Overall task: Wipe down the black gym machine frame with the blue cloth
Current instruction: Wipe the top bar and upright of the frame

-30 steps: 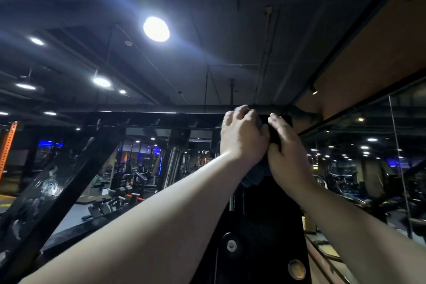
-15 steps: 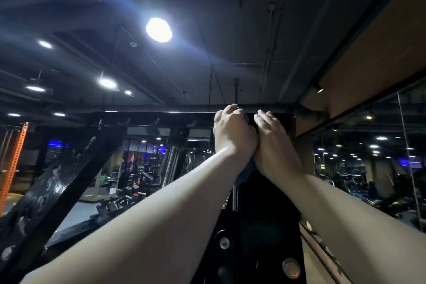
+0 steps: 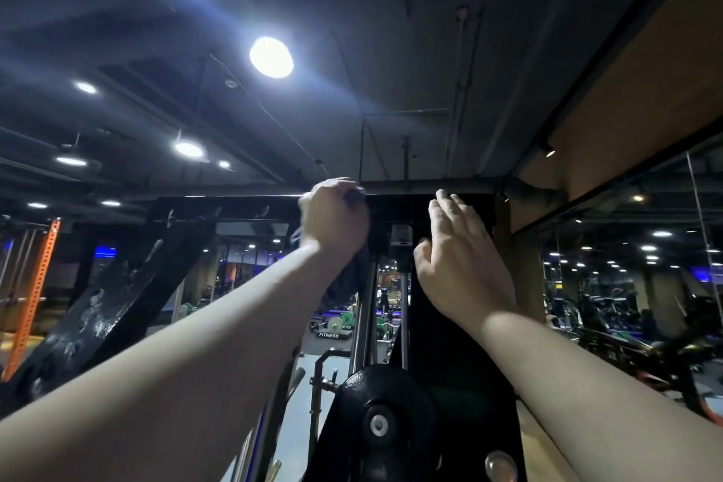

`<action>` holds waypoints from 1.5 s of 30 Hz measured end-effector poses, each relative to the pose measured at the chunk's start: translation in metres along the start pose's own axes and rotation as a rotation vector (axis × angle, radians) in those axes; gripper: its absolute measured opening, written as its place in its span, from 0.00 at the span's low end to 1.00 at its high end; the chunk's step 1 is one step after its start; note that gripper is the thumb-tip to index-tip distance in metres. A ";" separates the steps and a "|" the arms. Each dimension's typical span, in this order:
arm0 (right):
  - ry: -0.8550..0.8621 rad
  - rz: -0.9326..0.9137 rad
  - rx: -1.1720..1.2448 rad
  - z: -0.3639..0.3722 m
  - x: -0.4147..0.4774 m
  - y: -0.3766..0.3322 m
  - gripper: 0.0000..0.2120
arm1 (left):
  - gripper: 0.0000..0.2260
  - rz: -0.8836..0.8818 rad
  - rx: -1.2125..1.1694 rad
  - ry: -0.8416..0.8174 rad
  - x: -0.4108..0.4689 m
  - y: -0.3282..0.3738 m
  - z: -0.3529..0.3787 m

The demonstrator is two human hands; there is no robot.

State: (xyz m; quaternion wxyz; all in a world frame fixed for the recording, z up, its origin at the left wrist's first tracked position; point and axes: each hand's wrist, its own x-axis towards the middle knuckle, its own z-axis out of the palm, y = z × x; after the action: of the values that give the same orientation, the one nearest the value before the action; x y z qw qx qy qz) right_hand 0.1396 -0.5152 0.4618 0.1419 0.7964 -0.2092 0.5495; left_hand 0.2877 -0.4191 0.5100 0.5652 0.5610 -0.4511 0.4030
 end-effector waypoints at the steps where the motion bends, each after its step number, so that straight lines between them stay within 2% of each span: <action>1: 0.016 -0.014 -0.022 0.001 0.000 0.001 0.31 | 0.07 0.098 0.005 -0.066 -0.002 0.015 0.007; 4: 0.032 -0.042 -0.050 0.002 0.001 0.005 0.30 | 0.07 0.290 0.035 -0.251 -0.008 0.034 0.021; 5: 0.029 -0.036 -0.047 0.002 0.001 0.006 0.29 | 0.11 0.314 0.055 -0.254 -0.008 0.027 0.021; 7: 0.040 -0.034 -0.042 0.001 0.001 0.004 0.30 | 0.18 0.306 0.191 -0.157 -0.011 0.008 0.013; 9: 0.033 -0.015 -0.024 -0.001 0.001 0.000 0.31 | 0.21 0.125 0.348 -0.089 -0.015 -0.009 -0.001; 11: 0.006 0.010 -0.003 -0.001 0.002 0.000 0.30 | 0.21 -0.041 0.390 -0.139 -0.016 -0.022 -0.011; 13: 0.001 0.014 0.001 -0.001 0.001 0.001 0.30 | 0.19 -0.100 0.362 -0.170 -0.017 -0.026 -0.017; 17: -0.002 0.003 -0.011 0.003 0.000 0.000 0.30 | 0.15 -0.316 0.203 -0.046 0.011 -0.020 -0.011; 19: -0.002 0.005 -0.013 0.003 0.001 0.001 0.30 | 0.16 -0.252 0.218 -0.050 0.020 0.000 0.004; 24: 0.068 -0.033 -0.055 0.006 0.002 0.008 0.32 | 0.15 0.210 0.287 -0.160 -0.011 0.042 0.031; 26: 0.064 -0.038 -0.068 0.007 0.001 0.008 0.32 | 0.17 0.282 0.286 -0.185 -0.011 0.026 0.020; 28: 0.052 -0.031 -0.053 0.005 0.001 0.005 0.31 | 0.17 0.278 0.345 -0.161 -0.001 -0.002 0.002; 31: 0.018 -0.005 -0.024 0.001 0.001 0.001 0.29 | 0.15 0.094 0.462 -0.074 0.018 -0.047 -0.025; 34: 0.015 -0.009 -0.031 0.003 0.002 0.001 0.30 | 0.13 -0.268 0.425 0.013 0.028 -0.061 -0.035; 36: 0.002 -0.012 -0.033 0.005 0.002 0.001 0.30 | 0.14 -0.341 0.389 0.048 0.030 -0.050 -0.028; 38: 0.016 -0.007 -0.019 0.006 0.002 0.001 0.30 | 0.14 -0.194 0.271 0.061 0.026 -0.021 -0.006; 40: 0.074 -0.011 -0.038 0.007 0.002 0.002 0.30 | 0.16 -0.063 0.153 -0.059 0.018 0.011 0.018; 42: 0.124 0.009 -0.053 0.009 0.001 0.004 0.33 | 0.18 0.083 0.142 -0.182 0.008 0.037 0.031; 45: 0.154 0.045 -0.066 0.011 0.001 0.005 0.35 | 0.14 0.282 0.159 -0.271 0.004 0.035 0.031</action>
State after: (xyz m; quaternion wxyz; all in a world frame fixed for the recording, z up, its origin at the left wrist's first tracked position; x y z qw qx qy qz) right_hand 0.1460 -0.5250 0.4586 0.1714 0.7417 -0.2335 0.6049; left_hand 0.2530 -0.4483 0.5225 0.3913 0.5841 -0.5639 0.4332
